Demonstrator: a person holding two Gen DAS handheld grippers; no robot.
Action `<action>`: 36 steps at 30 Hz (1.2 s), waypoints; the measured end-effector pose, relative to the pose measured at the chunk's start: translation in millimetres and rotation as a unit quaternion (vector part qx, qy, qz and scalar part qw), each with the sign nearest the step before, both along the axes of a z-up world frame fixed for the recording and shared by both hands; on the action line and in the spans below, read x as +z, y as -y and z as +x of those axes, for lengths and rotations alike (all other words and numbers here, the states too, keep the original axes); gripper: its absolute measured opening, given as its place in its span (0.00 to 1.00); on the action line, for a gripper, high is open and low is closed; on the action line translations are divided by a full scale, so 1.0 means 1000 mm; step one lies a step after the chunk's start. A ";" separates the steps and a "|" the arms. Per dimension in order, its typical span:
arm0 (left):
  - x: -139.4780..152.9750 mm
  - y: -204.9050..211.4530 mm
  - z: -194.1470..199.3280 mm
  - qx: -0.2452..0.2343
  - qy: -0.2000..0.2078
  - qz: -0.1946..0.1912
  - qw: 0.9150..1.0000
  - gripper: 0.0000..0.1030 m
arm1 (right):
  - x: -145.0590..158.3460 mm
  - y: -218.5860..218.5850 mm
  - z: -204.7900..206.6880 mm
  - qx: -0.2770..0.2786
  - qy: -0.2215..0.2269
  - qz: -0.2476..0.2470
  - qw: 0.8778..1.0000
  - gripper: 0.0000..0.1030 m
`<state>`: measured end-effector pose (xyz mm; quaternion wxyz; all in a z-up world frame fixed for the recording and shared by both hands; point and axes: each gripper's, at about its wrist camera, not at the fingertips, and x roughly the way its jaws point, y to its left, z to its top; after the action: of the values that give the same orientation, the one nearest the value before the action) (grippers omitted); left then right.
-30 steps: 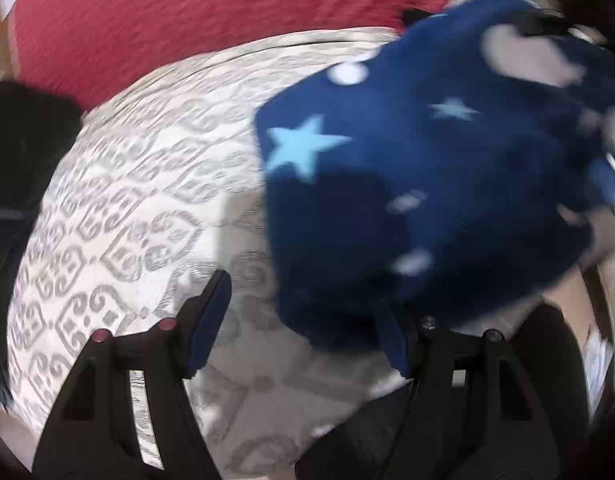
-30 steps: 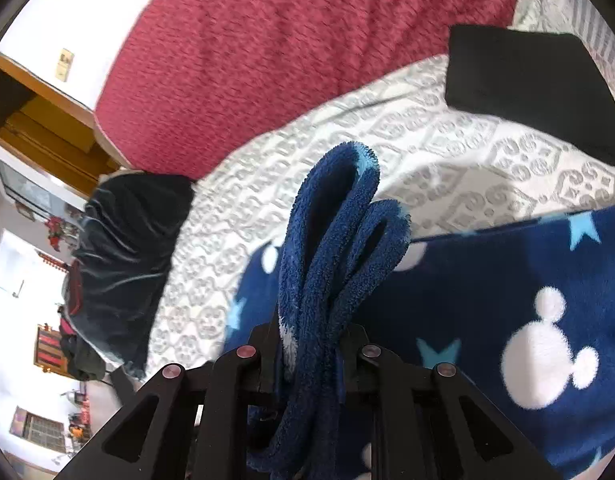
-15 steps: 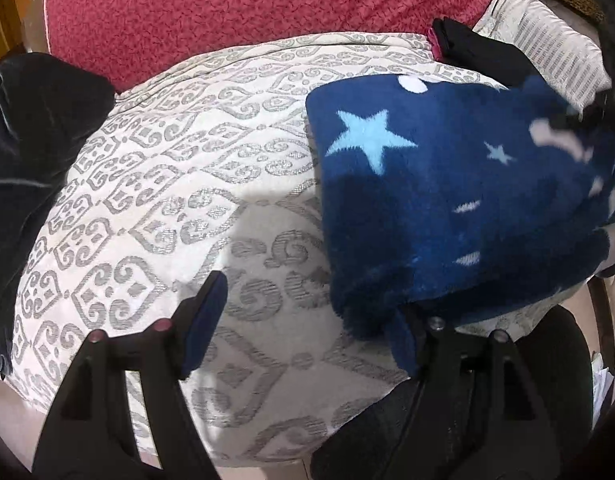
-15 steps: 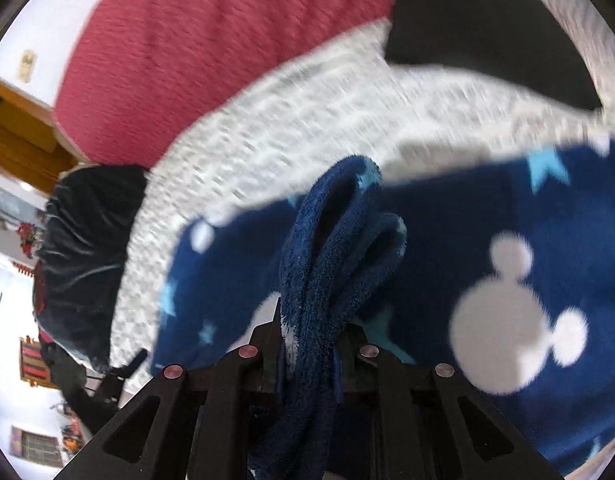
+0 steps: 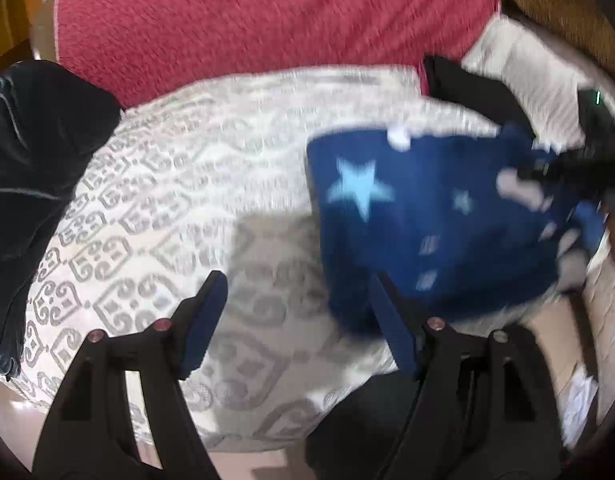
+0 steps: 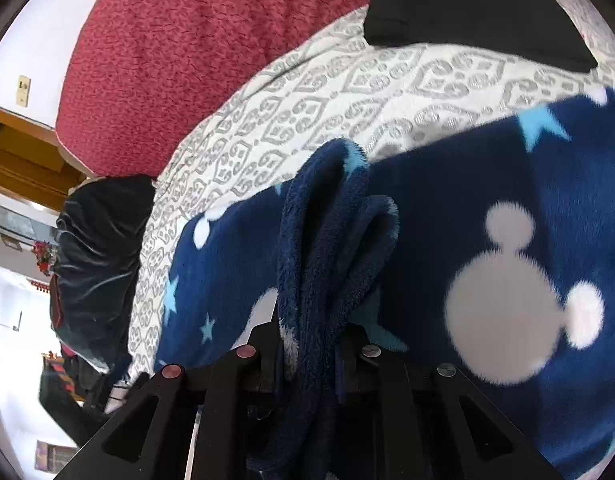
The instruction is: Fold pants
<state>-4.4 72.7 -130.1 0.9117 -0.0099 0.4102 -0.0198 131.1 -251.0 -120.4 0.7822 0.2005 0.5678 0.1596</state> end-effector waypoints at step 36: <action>-0.003 0.168 0.053 -0.166 -0.010 0.042 0.985 0.72 | 0.011 0.236 -0.119 -0.367 0.076 -0.016 0.927 0.64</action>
<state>48.7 -95.0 -132.9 0.8910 0.0967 0.4160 -0.1539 12.5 -487.3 -109.5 0.8299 0.3695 0.3962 -0.1329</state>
